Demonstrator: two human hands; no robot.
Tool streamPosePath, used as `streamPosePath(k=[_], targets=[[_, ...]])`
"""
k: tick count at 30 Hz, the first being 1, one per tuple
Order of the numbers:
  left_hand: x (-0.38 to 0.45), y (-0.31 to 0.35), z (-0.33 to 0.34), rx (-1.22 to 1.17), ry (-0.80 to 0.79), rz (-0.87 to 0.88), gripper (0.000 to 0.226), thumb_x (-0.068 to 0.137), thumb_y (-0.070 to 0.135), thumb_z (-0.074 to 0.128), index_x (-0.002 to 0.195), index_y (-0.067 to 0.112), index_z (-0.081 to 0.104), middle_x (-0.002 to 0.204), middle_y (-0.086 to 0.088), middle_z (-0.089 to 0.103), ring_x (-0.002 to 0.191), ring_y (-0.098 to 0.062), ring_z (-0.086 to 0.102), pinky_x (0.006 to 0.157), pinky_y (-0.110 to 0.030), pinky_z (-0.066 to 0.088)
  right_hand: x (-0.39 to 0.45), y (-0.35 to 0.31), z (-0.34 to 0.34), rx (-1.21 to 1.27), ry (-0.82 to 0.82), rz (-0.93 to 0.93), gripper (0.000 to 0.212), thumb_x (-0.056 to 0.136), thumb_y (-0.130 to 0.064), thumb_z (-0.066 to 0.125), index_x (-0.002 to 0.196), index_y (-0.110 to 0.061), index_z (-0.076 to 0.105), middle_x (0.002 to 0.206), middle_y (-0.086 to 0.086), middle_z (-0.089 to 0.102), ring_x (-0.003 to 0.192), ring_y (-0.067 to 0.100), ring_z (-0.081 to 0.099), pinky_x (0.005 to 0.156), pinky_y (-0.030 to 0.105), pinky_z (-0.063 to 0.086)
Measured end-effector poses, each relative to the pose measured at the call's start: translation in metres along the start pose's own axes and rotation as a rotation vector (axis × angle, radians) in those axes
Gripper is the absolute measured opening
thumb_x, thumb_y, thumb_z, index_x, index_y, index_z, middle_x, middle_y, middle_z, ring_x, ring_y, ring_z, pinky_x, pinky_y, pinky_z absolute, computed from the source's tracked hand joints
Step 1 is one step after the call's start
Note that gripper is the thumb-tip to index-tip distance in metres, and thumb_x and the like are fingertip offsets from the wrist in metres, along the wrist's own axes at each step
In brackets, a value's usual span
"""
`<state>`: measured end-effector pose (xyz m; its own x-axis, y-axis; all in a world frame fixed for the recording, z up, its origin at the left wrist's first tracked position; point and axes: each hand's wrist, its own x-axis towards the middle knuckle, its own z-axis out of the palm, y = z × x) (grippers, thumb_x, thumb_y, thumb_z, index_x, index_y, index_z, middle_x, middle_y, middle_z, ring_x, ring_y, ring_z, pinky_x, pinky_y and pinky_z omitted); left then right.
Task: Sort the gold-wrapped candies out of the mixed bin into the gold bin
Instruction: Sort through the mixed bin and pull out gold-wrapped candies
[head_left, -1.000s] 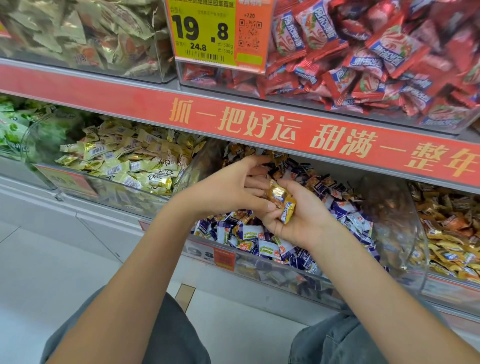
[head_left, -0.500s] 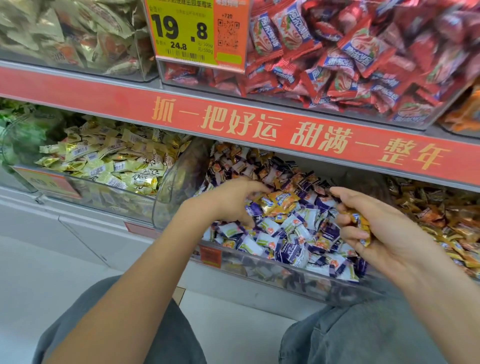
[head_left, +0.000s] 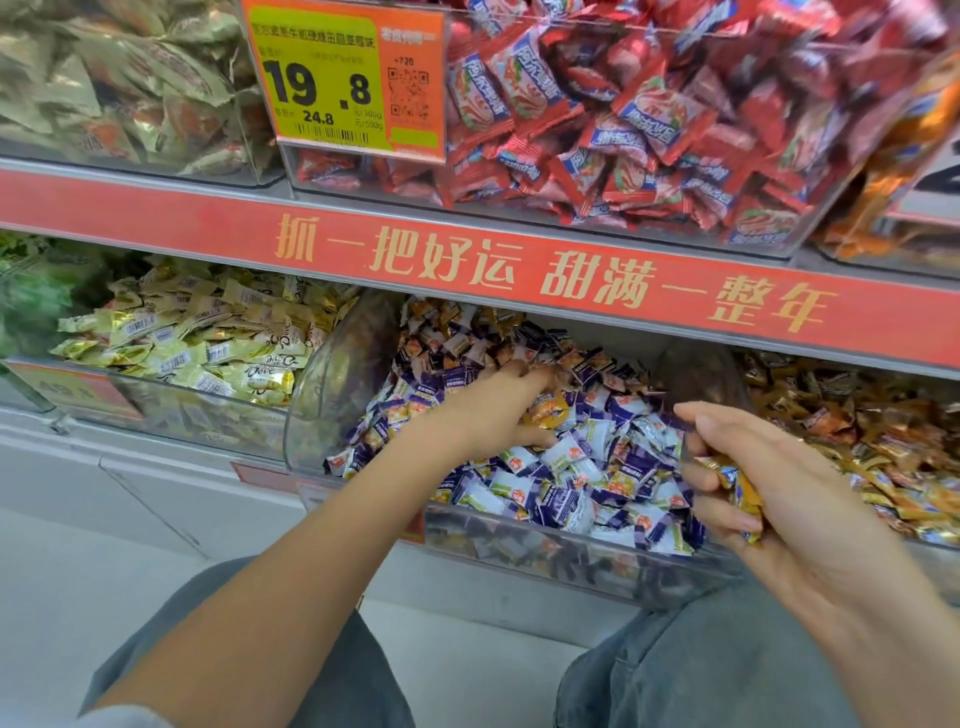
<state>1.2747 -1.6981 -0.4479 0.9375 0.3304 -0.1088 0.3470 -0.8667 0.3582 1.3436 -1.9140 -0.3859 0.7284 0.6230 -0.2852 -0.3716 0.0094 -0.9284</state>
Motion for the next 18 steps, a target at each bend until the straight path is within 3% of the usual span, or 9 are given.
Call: streamPosePath(k=[2,5,8,11,14,16,18], targets=[[0.001,0.001,0.002,-0.036,-0.015,0.001,0.057,0.092,0.039,0.057,0.139,0.016,0.033,0.135,-0.016,0.041,0.115,-0.034,0.047,0.093,-0.040,0.044,-0.004,-0.002,-0.003,-0.002,0.015,-0.017,0.019,0.094,-0.008,0.051,0.091,-0.008,0.070,0.075,0.004,0.047,0.051,0.008,0.041,0.030,0.014,0.023],[-0.003,0.005,-0.005,-0.282,-0.013,-0.050,0.060,0.098,0.034,0.047,0.148,0.014,0.021,0.149,-0.013,0.035,0.129,-0.027,0.042,0.095,-0.028,0.036,-0.010,-0.005,-0.009,-0.029,0.029,-0.032,0.017,0.093,-0.008,0.052,0.096,-0.008,0.068,0.076,0.003,0.046,0.050,0.007,0.042,0.030,0.014,0.022],[-0.010,0.007,-0.016,-0.488,-0.029,-0.172,0.068,0.099,0.038,0.043,0.152,0.013,0.007,0.158,-0.006,0.016,0.142,-0.023,0.024,0.109,-0.032,0.027,-0.014,-0.008,-0.013,-0.002,0.028,-0.024,0.017,0.093,-0.008,0.051,0.100,-0.007,0.066,0.074,0.003,0.046,0.052,0.007,0.041,0.030,0.014,0.023],[-0.018,0.009,-0.022,-0.665,-0.014,-0.278,0.071,0.098,0.036,0.048,0.151,0.010,0.010,0.159,-0.004,0.010,0.144,-0.023,0.019,0.110,-0.034,0.027,-0.018,-0.012,-0.019,0.033,0.037,-0.014,0.017,0.093,-0.008,0.050,0.099,-0.007,0.066,0.070,0.001,0.047,0.052,0.008,0.040,0.030,0.013,0.022],[-0.028,0.012,-0.031,-0.973,0.034,-0.313,0.042,0.097,0.024,0.052,0.136,0.011,0.042,0.148,-0.005,0.039,0.128,-0.021,0.044,0.090,-0.029,0.046,-0.022,-0.011,-0.021,0.059,0.011,0.006,0.017,0.093,-0.007,0.050,0.100,-0.005,0.065,0.070,0.002,0.046,0.052,0.008,0.039,0.030,0.013,0.021],[-0.035,0.014,-0.037,-1.101,0.020,-0.297,0.027,0.096,0.020,0.054,0.120,0.008,0.056,0.126,-0.005,0.058,0.112,-0.019,0.056,0.092,-0.033,0.048,-0.025,-0.009,-0.019,0.103,-0.029,0.050,0.017,0.092,-0.007,0.051,0.103,-0.004,0.065,0.074,0.003,0.045,0.052,0.007,0.040,0.030,0.013,0.021],[-0.042,0.018,-0.041,-1.152,0.007,-0.286,0.020,0.095,0.018,0.054,0.110,0.008,0.059,0.105,-0.003,0.064,0.095,-0.014,0.061,0.090,-0.032,0.049,-0.027,-0.006,-0.017,0.136,-0.070,0.082,0.018,0.092,-0.008,0.052,0.104,-0.004,0.065,0.076,0.004,0.045,0.050,0.007,0.041,0.031,0.013,0.022]])
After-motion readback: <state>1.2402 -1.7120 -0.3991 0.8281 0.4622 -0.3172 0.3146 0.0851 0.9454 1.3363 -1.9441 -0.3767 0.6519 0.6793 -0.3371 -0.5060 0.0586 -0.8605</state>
